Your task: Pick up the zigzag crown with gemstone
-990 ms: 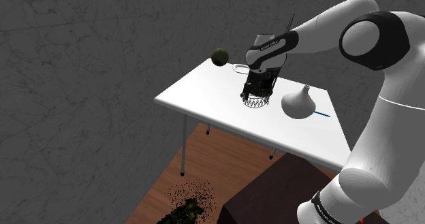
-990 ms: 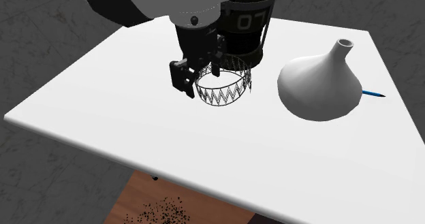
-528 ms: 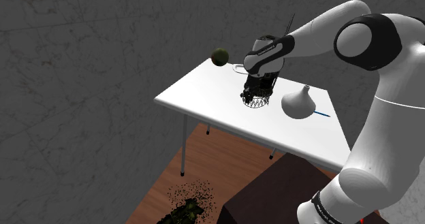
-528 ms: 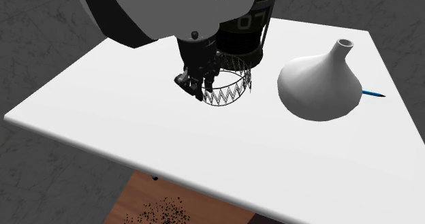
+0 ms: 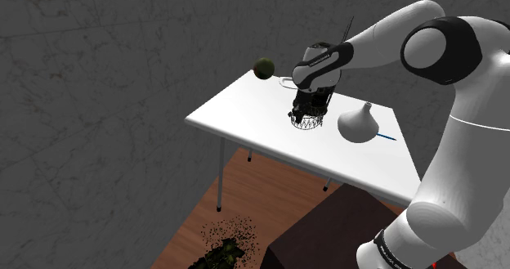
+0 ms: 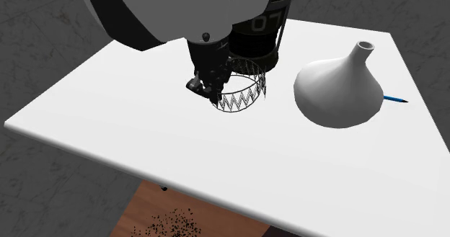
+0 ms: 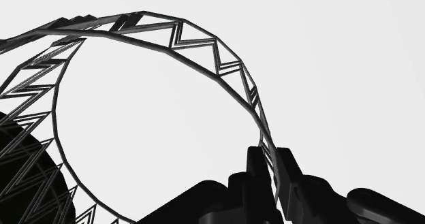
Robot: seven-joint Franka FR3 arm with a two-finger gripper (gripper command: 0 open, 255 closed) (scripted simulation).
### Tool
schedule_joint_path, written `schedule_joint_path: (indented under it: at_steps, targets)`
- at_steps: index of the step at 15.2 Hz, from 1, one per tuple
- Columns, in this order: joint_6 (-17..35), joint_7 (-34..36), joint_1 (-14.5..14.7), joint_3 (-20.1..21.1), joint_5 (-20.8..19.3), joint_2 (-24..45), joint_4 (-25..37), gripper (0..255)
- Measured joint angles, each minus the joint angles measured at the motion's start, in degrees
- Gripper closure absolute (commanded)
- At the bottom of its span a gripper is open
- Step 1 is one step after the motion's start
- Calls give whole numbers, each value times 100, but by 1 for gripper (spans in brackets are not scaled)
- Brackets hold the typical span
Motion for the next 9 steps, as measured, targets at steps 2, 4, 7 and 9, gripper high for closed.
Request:
schedule_joint_path:
  at_steps: [2, 4, 7, 9]
  targets:
    - [-77, 5, 2, -6, -11, -49, 21, 255]
    - [-200, 7, 3, -13, -23, -112, 79, 255]
    - [-392, 12, 9, -23, -48, -241, 144, 255]
    - [-538, 18, 13, -29, -64, -320, 213, 255]
